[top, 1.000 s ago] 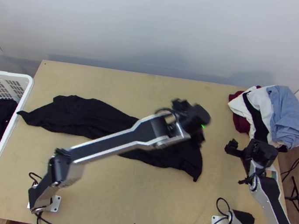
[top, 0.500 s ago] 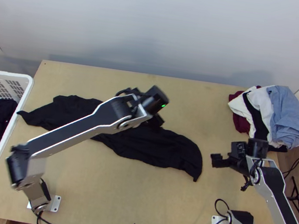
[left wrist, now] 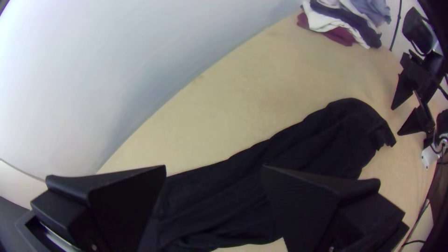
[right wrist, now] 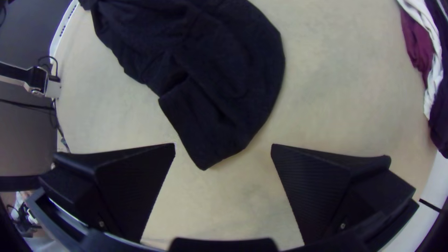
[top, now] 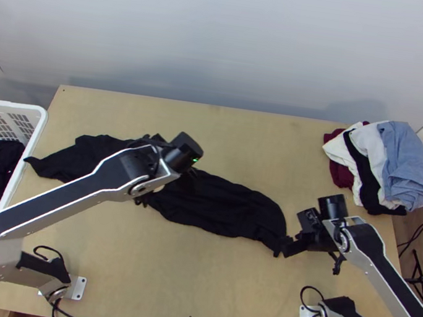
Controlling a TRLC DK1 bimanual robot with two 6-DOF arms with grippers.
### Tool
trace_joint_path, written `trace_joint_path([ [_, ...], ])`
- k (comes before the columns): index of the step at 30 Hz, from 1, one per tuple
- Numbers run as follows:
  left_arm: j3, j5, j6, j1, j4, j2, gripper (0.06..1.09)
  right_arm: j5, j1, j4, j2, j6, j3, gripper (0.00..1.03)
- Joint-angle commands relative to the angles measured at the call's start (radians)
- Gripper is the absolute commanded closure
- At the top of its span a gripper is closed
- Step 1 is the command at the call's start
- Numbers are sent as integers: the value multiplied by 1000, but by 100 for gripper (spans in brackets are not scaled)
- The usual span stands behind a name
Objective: Fold the t-shirt
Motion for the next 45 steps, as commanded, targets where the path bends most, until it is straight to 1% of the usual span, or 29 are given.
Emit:
trace_joint_path([
  [1,-62,-3,-5,27,3,-63,10,-8,93,-26,112,-10,3,7],
  [5,-66,-6,-6,38,3,-77,10,17,96,-23,149,-27,0,7],
  [12,-86,-6,-9,58,6,-95,10,58,106,-9,147,-25,-6,7],
  [15,-86,-6,-8,60,12,-95,10,115,129,-4,147,-25,-7,8],
  [16,-85,-6,-6,60,19,-94,10,132,135,5,147,-25,-9,10],
  [18,-85,-6,-5,63,26,-92,10,139,139,25,149,-22,-14,10],
  [20,-83,-7,-5,63,29,-89,10,145,159,34,155,-16,-14,10],
  [23,-85,-7,-5,66,32,-86,10,170,219,36,153,16,-14,10],
  [24,-85,-7,-6,69,32,-86,10,181,238,36,153,22,-14,13],
  [25,-85,-7,-6,72,32,-85,10,190,259,36,153,26,-15,21],
  [26,-86,-7,-6,77,35,-85,10,199,276,36,153,26,-14,31],
  [28,-86,-7,-8,87,39,-80,10,204,305,49,155,27,-14,56],
  [29,-86,-7,-9,93,39,-79,10,207,314,57,155,33,-15,66],
  [30,-88,-7,-11,100,40,-77,10,208,322,68,156,35,-18,74],
  [31,-89,-7,-11,104,42,-77,10,215,326,80,158,36,-20,78],
  [33,-89,-7,-8,112,43,-79,10,228,330,83,161,38,-18,79],
  [34,-91,-7,-6,115,43,-80,10,233,330,86,161,36,-18,83],
  [36,-92,-7,-3,120,43,-83,10,244,330,92,161,33,-17,99],
  [41,-129,-6,-1,126,43,-114,10,254,325,94,126,32,14,99],
  [45,-189,-6,0,126,40,-165,10,257,293,78,54,30,128,99],
])
